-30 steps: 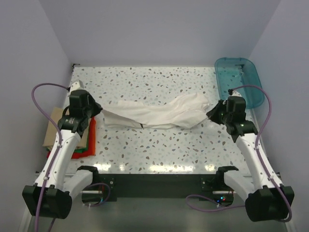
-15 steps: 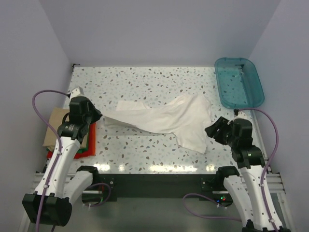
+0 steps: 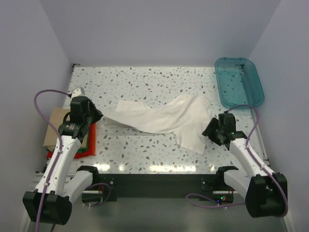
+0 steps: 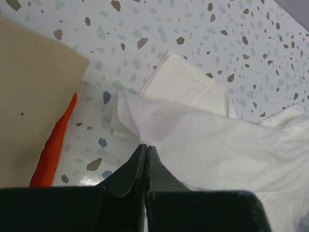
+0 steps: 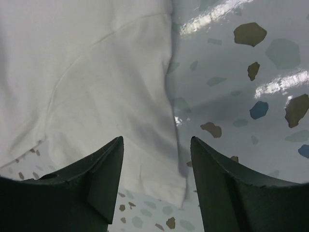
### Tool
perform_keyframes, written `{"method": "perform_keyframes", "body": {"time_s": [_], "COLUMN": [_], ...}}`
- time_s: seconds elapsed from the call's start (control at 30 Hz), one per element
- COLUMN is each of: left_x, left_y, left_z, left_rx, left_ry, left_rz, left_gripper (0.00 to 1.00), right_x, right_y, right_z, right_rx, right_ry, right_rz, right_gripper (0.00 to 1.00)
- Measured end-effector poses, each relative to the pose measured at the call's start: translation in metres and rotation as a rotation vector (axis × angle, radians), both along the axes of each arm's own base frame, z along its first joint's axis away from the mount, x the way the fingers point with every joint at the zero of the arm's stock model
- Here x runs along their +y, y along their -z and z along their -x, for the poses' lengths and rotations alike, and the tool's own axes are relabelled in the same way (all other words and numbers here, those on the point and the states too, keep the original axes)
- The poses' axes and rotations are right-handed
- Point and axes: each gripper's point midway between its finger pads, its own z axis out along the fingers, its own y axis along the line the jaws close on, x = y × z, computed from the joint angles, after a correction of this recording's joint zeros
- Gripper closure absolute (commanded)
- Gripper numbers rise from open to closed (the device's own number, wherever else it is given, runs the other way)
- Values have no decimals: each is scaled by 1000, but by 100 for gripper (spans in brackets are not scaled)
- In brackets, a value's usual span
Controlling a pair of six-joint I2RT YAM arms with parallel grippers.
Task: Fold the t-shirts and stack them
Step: Flatten the tshirt out
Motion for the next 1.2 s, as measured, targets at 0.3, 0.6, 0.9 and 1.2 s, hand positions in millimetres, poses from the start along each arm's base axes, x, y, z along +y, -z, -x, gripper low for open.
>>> {"method": "perform_keyframes", "body": {"time_s": [0.3,0.6,0.9,1.2], "left_x": [-3,-3,-3,0], "left_y": [2,5,9,-7], "left_z": [-2,-3,-1,11], "left_rx": [6,16,20,-29], "left_ry": [13,14,13,5], "left_rz": [7,7,6,6], "left_gripper": [100,100,100,100], "right_x": [-19,-7,2,2], "right_y": [31,35,28,-88], "right_z": [-35,-70,-54,-49], "right_rx": [29,-22,-23,-258], "right_ry": [101,100,75,54], "right_rz": [90,78,48,17], "right_gripper": [46,68,100,100]}}
